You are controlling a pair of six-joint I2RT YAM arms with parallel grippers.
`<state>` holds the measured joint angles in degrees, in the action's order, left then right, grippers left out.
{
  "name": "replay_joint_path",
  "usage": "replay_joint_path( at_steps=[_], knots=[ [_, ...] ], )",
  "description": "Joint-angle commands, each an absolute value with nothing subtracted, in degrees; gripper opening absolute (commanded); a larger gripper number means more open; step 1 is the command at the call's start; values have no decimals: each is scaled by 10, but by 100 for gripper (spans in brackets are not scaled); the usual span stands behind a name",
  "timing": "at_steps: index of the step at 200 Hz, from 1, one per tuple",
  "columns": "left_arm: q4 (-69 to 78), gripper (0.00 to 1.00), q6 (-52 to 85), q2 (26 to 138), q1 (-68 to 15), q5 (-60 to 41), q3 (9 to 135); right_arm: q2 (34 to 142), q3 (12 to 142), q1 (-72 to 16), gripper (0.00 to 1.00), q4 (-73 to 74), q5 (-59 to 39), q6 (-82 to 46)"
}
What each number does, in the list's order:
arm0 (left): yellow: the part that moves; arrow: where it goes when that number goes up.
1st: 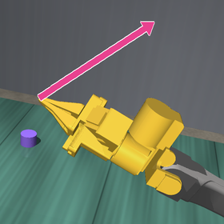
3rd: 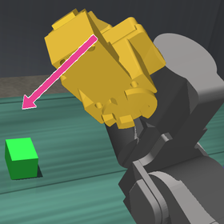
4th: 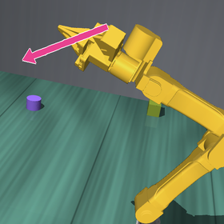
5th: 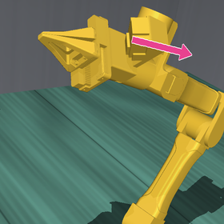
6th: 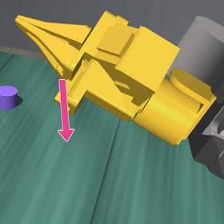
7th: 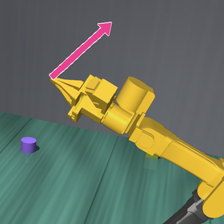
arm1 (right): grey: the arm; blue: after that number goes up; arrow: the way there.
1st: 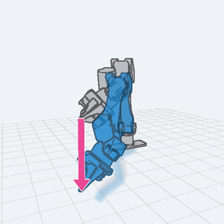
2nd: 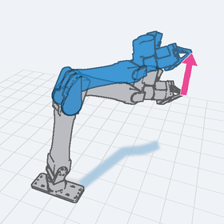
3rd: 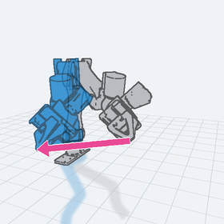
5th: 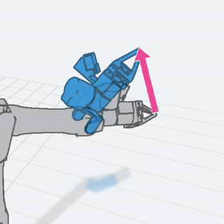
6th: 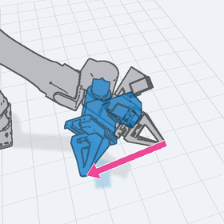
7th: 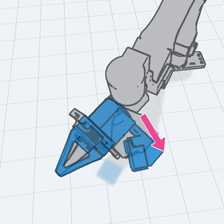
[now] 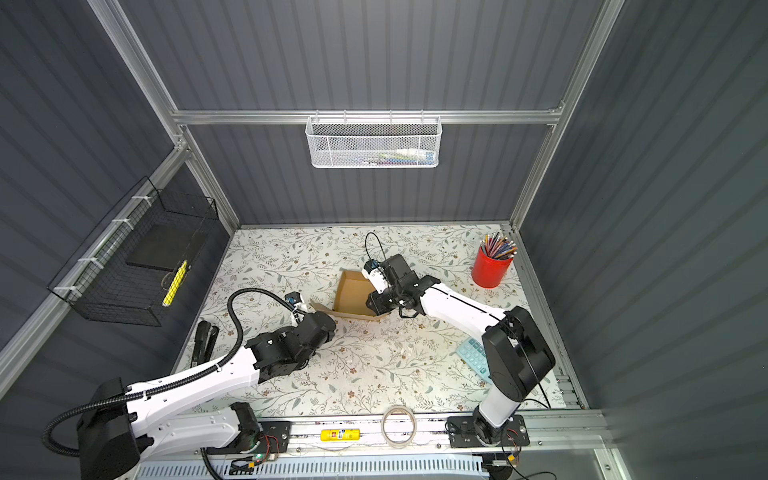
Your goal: Fold the paper box
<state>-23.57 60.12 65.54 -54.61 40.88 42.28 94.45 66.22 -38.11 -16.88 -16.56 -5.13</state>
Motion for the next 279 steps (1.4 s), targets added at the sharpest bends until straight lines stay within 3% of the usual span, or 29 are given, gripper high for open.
replay_joint_path(
  at_steps=[1, 194, 279],
  knots=[
    [-213, 53, 569, 668, -535, 437, 444, 929, 664, -386, 29, -161, -182, -58],
    [-47, 53, 448, 804, -425, 388, 513, 902, 633, -395, 27, -140, -214, -86],
    [8, 52, 423, 852, -390, 337, 535, 901, 584, -400, 26, -55, -237, -144]
  ],
)
